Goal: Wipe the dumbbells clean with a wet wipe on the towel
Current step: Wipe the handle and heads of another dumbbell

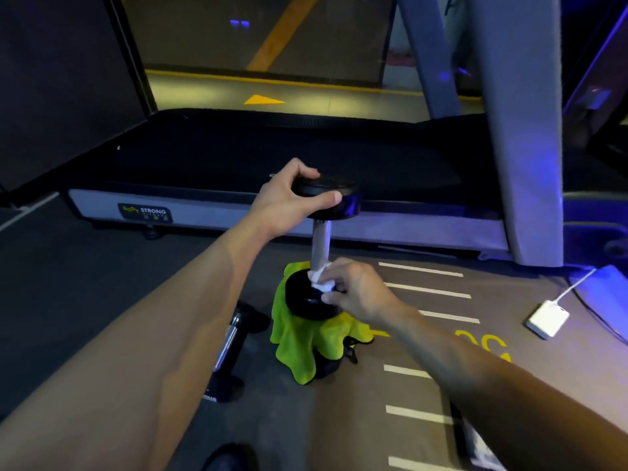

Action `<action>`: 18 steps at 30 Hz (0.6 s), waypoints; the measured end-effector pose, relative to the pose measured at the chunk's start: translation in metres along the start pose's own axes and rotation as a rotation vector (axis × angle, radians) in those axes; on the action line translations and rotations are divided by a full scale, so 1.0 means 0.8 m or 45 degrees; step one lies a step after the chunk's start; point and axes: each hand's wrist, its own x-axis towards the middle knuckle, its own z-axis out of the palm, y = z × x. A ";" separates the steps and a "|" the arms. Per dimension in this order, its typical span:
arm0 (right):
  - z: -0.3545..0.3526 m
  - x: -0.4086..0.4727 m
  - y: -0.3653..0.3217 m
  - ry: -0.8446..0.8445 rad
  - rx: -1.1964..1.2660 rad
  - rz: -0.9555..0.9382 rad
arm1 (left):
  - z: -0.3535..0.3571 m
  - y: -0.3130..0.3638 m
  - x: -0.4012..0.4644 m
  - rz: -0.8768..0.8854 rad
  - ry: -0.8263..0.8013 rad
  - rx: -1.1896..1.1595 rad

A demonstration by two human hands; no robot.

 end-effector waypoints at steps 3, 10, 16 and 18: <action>0.003 0.011 -0.003 0.183 0.051 0.137 | 0.002 -0.005 0.001 0.002 0.037 -0.022; 0.026 0.016 0.018 0.397 0.263 0.164 | 0.008 -0.011 0.007 0.055 0.078 -0.008; 0.031 0.016 0.019 0.544 0.198 -0.086 | 0.014 -0.017 0.009 0.138 0.097 -0.040; 0.018 0.033 0.010 0.696 0.281 -0.144 | 0.013 -0.018 0.011 0.148 0.108 -0.036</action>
